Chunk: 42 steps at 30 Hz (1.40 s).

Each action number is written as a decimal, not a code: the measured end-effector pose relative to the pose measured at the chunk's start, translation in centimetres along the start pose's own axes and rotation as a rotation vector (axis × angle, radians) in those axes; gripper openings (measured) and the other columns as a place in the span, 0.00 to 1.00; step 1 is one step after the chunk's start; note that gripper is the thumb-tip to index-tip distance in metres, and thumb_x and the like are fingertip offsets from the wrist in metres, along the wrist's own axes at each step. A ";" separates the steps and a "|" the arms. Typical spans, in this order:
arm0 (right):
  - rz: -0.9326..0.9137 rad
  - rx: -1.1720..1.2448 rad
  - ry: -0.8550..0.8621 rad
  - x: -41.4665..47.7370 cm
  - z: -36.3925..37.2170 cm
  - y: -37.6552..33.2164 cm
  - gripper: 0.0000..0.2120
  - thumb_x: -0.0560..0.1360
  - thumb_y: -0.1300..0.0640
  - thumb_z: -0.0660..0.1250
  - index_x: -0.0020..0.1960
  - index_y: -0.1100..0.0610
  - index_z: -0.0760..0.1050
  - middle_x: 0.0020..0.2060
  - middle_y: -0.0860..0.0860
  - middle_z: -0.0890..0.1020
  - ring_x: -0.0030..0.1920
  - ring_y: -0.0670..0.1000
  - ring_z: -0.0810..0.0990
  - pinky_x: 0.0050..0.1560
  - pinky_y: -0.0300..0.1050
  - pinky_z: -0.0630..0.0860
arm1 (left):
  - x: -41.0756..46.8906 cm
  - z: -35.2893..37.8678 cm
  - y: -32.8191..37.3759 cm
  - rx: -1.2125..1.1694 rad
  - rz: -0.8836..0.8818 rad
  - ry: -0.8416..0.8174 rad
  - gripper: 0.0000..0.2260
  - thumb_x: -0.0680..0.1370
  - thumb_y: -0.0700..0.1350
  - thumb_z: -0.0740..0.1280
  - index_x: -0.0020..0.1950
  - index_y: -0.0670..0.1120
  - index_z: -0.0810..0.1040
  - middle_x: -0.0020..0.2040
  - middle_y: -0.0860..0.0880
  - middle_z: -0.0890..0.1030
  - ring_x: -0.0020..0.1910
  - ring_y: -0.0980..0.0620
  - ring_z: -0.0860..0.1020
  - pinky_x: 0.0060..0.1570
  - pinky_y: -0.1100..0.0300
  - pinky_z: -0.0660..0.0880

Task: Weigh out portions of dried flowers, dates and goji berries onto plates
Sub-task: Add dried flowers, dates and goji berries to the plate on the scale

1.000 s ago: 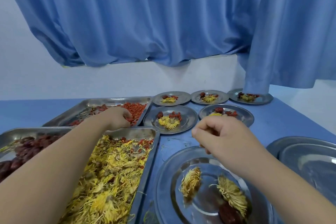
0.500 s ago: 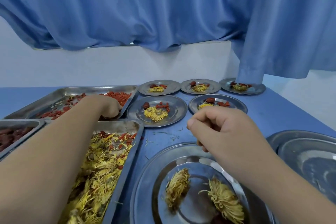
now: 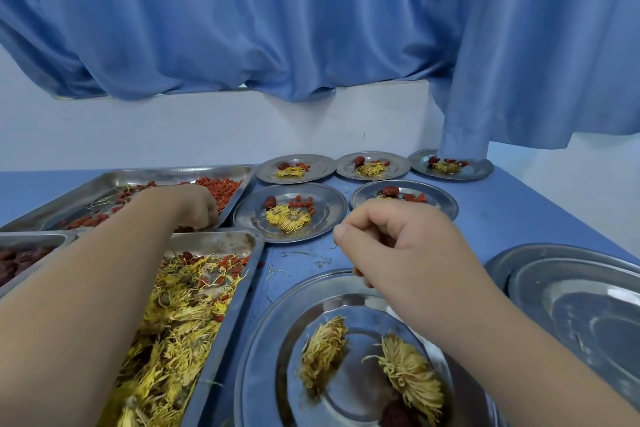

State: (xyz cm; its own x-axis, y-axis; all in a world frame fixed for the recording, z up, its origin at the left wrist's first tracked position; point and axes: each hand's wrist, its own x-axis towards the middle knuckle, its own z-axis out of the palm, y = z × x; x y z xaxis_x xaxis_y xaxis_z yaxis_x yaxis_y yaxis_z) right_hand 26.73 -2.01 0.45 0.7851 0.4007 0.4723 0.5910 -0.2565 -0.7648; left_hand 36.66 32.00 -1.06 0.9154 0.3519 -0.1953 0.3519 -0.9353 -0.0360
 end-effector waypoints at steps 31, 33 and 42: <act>-0.057 0.021 0.092 0.6 -1.8 -0.9 0.07 0.72 0.53 0.66 0.36 0.52 0.77 0.29 0.54 0.78 0.33 0.54 0.78 0.34 0.44 0.76 | -6.4 -3.3 0.1 -0.817 0.318 0.203 0.05 0.74 0.33 0.70 0.44 0.41 0.76 0.38 0.44 0.80 0.35 0.51 0.81 0.41 0.58 0.81; -0.061 0.045 0.106 0.8 -2.3 -1.3 0.07 0.73 0.53 0.67 0.37 0.51 0.78 0.30 0.55 0.79 0.31 0.54 0.77 0.35 0.47 0.77 | -9.0 -3.9 2.0 -0.892 0.388 0.144 0.05 0.75 0.32 0.69 0.44 0.41 0.76 0.37 0.46 0.80 0.34 0.54 0.81 0.37 0.63 0.79; -0.056 0.146 0.220 0.8 -4.7 -3.4 0.08 0.72 0.55 0.67 0.37 0.57 0.79 0.26 0.52 0.78 0.26 0.46 0.75 0.29 0.38 0.72 | -21.9 -2.3 11.1 -1.186 0.691 -0.218 0.11 0.70 0.29 0.70 0.38 0.45 0.77 0.39 0.42 0.80 0.36 0.47 0.81 0.39 0.57 0.80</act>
State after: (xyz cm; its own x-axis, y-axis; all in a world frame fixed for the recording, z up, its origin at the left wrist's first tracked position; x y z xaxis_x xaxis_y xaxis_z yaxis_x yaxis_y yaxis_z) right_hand 26.27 -4.97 5.49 0.7826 0.2058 0.5876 0.6144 -0.1029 -0.7822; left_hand 20.95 14.00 5.08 0.9600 -0.2795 0.0166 -0.1004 -0.2883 0.9523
